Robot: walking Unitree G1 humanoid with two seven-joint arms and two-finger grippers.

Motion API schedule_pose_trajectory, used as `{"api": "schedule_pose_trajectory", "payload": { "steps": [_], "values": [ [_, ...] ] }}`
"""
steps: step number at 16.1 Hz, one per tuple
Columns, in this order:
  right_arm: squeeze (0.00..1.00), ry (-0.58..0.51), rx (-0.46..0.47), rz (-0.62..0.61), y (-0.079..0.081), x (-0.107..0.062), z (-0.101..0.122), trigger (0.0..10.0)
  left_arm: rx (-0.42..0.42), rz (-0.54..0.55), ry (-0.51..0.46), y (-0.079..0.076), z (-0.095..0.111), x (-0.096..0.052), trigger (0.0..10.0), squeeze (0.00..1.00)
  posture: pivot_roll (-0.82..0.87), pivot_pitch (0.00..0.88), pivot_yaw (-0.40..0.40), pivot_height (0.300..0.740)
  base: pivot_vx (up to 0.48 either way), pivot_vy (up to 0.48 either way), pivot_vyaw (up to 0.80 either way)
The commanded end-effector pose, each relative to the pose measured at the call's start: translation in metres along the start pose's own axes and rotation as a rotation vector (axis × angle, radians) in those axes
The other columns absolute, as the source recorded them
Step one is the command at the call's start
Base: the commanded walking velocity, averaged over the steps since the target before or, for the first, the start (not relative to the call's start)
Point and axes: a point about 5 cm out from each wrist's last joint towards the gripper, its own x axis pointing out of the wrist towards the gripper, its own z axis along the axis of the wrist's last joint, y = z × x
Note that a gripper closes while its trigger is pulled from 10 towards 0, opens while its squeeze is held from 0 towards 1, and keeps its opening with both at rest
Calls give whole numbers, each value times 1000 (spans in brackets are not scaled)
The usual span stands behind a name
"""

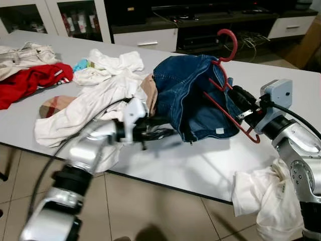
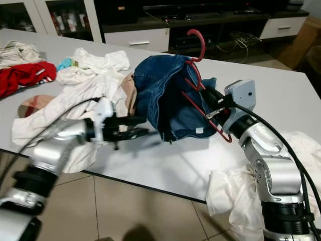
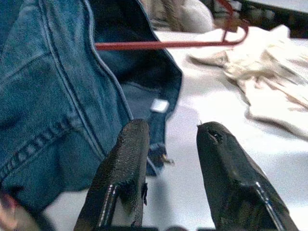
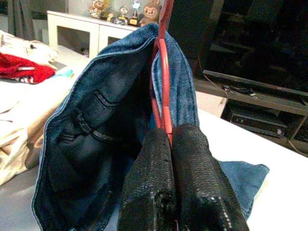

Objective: Hang hanger

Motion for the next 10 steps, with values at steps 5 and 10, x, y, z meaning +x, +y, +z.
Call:
{"api": "schedule_pose_trajectory", "payload": {
  "steps": [5,10],
  "values": [
    [0,-82,0,25,9,3,19,10000,36,292,-61,8,-1,12,10000,0,-90,0,-8,740,0,0,0],
    [0,-91,16,22,13,4,19,10000,154,467,-128,-7,-3,21,10000,1000,-89,0,-2,740,0,0,0]
  ]
}}
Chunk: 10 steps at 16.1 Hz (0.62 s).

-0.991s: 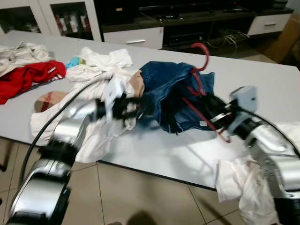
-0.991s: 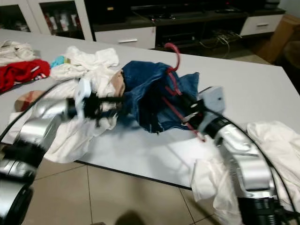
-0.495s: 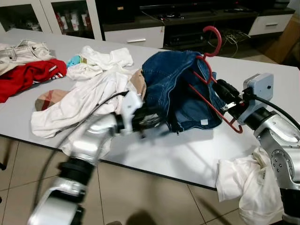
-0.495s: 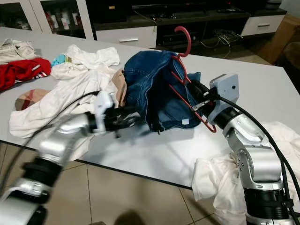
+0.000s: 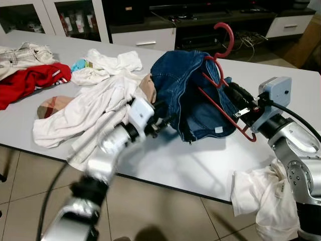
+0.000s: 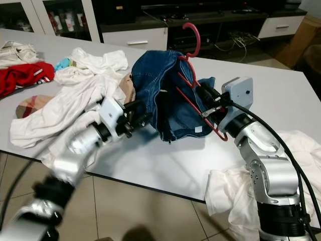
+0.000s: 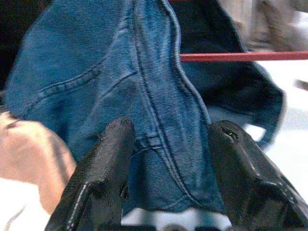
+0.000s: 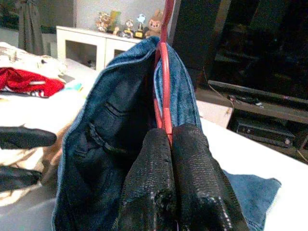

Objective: Hang hanger

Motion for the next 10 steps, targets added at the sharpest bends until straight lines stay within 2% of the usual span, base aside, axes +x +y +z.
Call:
{"api": "schedule_pose_trajectory", "payload": {
  "steps": [1,2,3,4,6,10],
  "values": [
    [0,-47,-2,-7,1,2,11,10000,34,58,-41,-7,6,3,10000,1000,-89,0,-2,740,0,0,0],
    [0,-49,0,-10,1,3,11,10000,20,61,-43,-11,4,2,10000,1000,-89,0,-2,740,0,0,0],
    [0,-52,4,-15,2,4,11,10000,-3,56,-45,-18,2,1,10000,0,-84,0,-5,740,0,0,0],
    [0,-55,9,-18,3,5,11,10000,-29,38,-47,-27,0,0,10000,0,-80,0,-8,740,0,0,0],
    [0,-59,14,-23,5,7,11,10000,-33,41,-46,-35,-2,-2,10000,0,-78,0,-9,740,0,0,0],
    [0,-75,23,-20,7,9,14,10000,-6,111,6,-31,-8,0,10000,0,-76,0,-13,740,0,0,0]
  ]
}}
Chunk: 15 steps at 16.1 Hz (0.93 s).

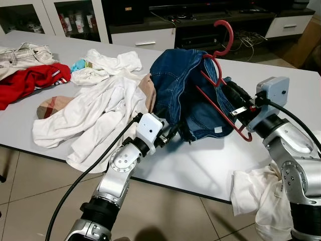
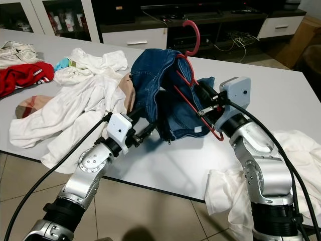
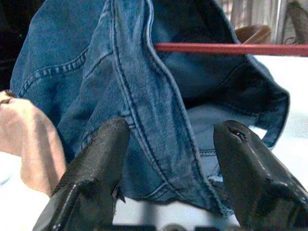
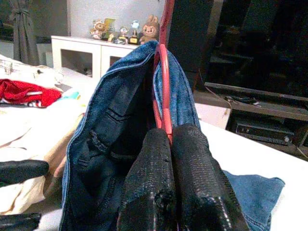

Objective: Hang hanger

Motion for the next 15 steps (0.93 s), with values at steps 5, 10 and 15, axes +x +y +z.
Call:
{"api": "schedule_pose_trajectory", "payload": {
  "steps": [5,10,15],
  "values": [
    [0,-69,-2,43,11,3,18,10000,24,11,22,-4,4,23,8078,0,-86,0,-14,740,0,0,0],
    [0,-68,1,36,10,0,19,10000,8,-7,12,-7,5,29,0,0,-93,0,-15,740,0,0,0],
    [0,-57,6,33,10,-1,17,10000,20,74,-8,8,4,23,0,0,-81,0,-18,740,0,0,0]
  ]
}}
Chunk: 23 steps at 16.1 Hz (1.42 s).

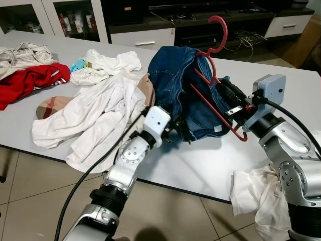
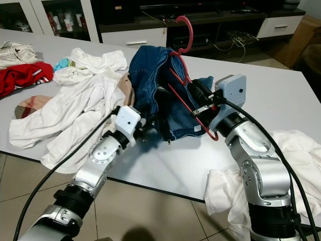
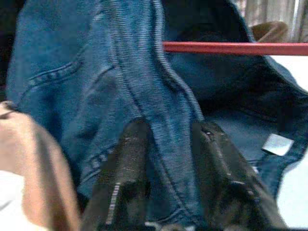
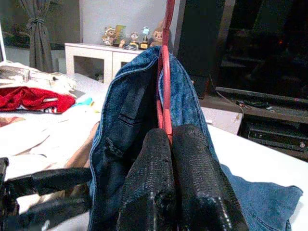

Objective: Hang hanger

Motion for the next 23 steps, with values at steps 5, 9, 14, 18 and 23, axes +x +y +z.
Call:
{"api": "schedule_pose_trajectory", "payload": {
  "steps": [5,9,14,18,23],
  "values": [
    [0,-40,-15,-2,0,-1,10,10000,-17,95,-43,18,9,3,0,0,-77,0,-18,740,0,0,0],
    [0,-34,-16,-2,0,-3,9,10000,6,139,-19,34,9,6,0,0,-85,0,-13,740,0,0,0],
    [0,-33,-24,-25,0,-4,8,10000,-72,-56,-162,1,20,-1,10000,1000,-88,0,-13,740,0,0,0],
    [0,-31,-20,-22,2,-3,7,10000,-121,-80,-209,0,19,-18,10000,1000,-79,0,-17,740,0,0,0],
    [0,-32,-27,-14,3,-1,8,10000,-144,-92,-263,2,24,-25,10000,1000,-73,0,-20,740,0,0,0]
  ]
}}
